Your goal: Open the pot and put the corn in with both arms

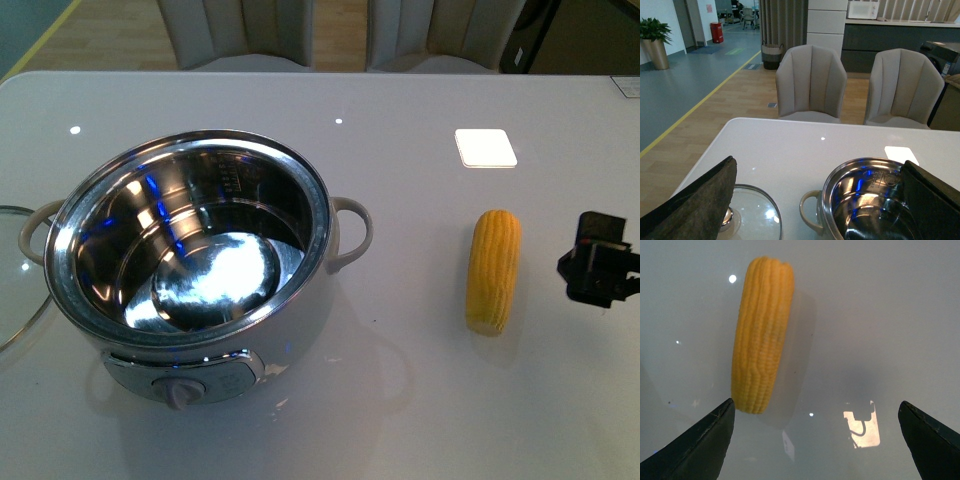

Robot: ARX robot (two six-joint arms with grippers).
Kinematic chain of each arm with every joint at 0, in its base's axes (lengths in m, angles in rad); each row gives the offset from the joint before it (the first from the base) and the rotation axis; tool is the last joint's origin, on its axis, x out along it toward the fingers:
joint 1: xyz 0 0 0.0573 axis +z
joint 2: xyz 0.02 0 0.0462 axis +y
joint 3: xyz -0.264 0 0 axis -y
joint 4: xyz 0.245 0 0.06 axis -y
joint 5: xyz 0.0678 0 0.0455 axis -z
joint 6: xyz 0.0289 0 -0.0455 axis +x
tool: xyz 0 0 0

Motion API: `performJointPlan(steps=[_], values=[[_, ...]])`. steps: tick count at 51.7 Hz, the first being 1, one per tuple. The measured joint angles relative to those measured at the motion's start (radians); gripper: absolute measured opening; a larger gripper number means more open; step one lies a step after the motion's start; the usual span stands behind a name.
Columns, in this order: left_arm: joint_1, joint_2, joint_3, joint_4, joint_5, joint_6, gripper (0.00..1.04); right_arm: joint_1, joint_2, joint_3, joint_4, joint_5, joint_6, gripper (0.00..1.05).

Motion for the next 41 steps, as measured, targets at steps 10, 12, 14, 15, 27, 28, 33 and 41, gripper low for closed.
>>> performJointPlan(steps=[10, 12, 14, 15, 27, 28, 33, 41], values=[[0.0, 0.0, 0.0, 0.0, 0.0, 0.0, 0.98, 0.07, 0.092, 0.07, -0.016, 0.008, 0.004, 0.96], [0.0, 0.0, 0.0, 0.0, 0.0, 0.0, 0.98, 0.082, 0.106, 0.086, -0.024, 0.017, 0.004, 0.96], [0.0, 0.0, 0.0, 0.0, 0.0, 0.0, 0.98, 0.093, 0.122, 0.102, -0.029, 0.024, 0.005, 0.96], [0.0, 0.0, 0.0, 0.0, 0.0, 0.0, 0.98, 0.1, 0.133, 0.113, -0.031, 0.027, 0.007, 0.96], [0.0, 0.0, 0.0, 0.0, 0.0, 0.0, 0.98, 0.147, 0.248, 0.243, -0.105, 0.063, 0.026, 0.96], [0.0, 0.0, 0.0, 0.0, 0.0, 0.0, 0.98, 0.149, 0.259, 0.253, -0.111, 0.063, 0.028, 0.96], [0.0, 0.0, 0.0, 0.0, 0.0, 0.0, 0.98, 0.158, 0.301, 0.301, -0.138, 0.06, 0.04, 0.96], [0.0, 0.0, 0.0, 0.0, 0.0, 0.0, 0.98, 0.164, 0.35, 0.358, -0.174, 0.048, 0.055, 0.96]])
